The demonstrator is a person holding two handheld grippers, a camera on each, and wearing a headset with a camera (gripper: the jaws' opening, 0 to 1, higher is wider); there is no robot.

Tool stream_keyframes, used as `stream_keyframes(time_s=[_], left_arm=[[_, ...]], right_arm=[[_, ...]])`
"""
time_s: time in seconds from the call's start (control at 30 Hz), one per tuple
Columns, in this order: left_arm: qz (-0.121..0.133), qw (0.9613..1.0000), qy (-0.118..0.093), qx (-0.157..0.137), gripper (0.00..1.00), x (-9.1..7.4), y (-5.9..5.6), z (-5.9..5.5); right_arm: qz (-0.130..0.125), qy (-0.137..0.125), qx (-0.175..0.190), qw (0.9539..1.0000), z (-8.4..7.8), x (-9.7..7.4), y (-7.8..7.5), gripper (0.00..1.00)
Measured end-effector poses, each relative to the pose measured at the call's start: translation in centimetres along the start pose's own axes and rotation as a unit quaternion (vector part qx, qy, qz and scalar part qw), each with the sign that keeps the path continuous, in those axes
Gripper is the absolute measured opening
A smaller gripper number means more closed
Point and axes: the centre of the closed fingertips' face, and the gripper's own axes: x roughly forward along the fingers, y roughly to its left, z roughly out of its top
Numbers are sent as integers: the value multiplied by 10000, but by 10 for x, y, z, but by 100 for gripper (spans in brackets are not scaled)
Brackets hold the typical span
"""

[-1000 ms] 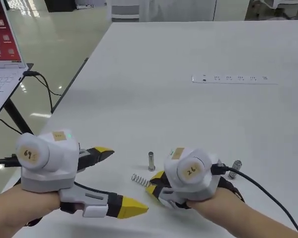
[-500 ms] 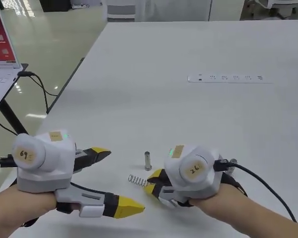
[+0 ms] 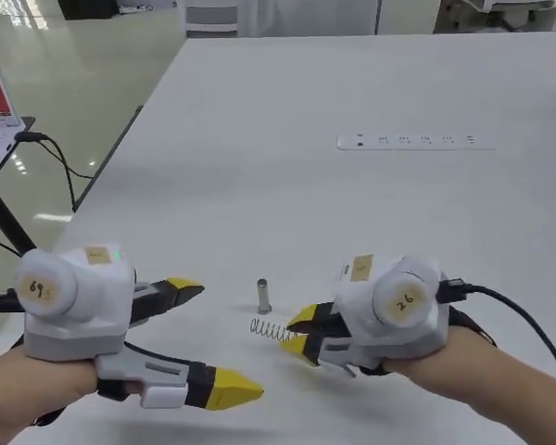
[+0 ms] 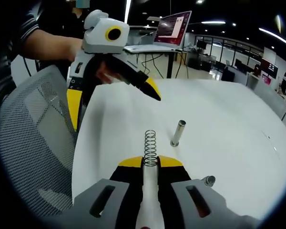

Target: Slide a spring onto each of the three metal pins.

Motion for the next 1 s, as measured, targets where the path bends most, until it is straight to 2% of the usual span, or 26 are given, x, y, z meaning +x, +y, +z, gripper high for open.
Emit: stream_keyframes(time_s=[0.43,0.77,1.0], left_arm=[[-354,9993,122,-1,85,11,-18,-2],[-603,9980,201,43,78,17,-29,-3],[-828,9963,199,137,72,26,-39,3]], right_arm=[[101,146,-127,9998,-25,-30,-4,7],[290,157,-346,9989,-30,-44,-1,7],[400,101,-452,9981,-29,-49,4,7]])
